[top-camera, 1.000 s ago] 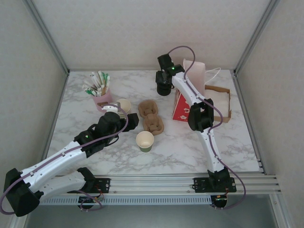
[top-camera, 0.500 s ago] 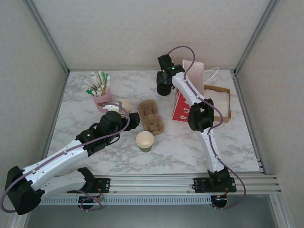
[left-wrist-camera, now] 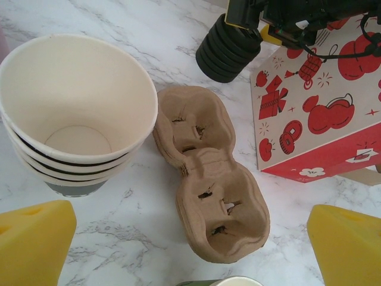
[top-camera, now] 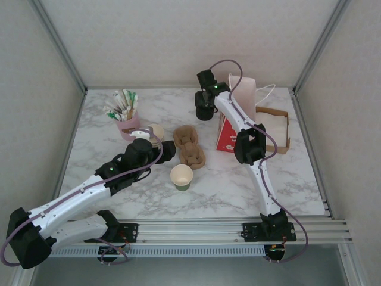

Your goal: Pack the takeout coffee

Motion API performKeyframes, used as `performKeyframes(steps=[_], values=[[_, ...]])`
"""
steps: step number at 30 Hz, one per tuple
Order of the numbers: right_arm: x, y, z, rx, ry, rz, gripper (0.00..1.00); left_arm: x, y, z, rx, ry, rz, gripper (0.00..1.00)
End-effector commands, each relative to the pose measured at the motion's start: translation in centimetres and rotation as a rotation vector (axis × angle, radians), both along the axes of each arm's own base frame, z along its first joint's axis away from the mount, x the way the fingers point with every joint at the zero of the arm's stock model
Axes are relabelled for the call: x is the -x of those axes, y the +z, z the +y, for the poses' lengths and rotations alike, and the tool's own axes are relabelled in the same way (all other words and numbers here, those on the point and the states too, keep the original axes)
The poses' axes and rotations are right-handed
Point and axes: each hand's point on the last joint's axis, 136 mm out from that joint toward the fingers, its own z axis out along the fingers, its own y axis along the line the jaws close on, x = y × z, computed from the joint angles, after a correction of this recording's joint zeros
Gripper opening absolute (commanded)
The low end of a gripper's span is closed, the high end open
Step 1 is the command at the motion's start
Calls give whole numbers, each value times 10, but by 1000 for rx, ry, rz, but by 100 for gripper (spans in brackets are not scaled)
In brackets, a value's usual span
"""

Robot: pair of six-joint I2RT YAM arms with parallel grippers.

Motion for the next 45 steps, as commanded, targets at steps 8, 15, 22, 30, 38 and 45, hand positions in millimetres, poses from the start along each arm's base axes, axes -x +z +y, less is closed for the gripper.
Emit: performKeyframes(steps=[8,15,22,30,38,45], values=[[3,29,3,-120,-22,-3,64,-8,17,-10,36,-23,-31,97],[6,27,6,-151,-25,12,64,-22,37,-19,60,-38,-71,86],[8,28,-1,-120,-51,5,64,-86,92,-33,104,-54,-126,59],[6,32,1,-126,-47,-7,64,-179,88,-33,201,-82,-62,50],[6,34,1,-128,-49,-10,64,-253,31,-68,323,-169,88,41],[6,35,0,-134,-50,-7,64,-294,-12,-83,330,-177,199,30]])
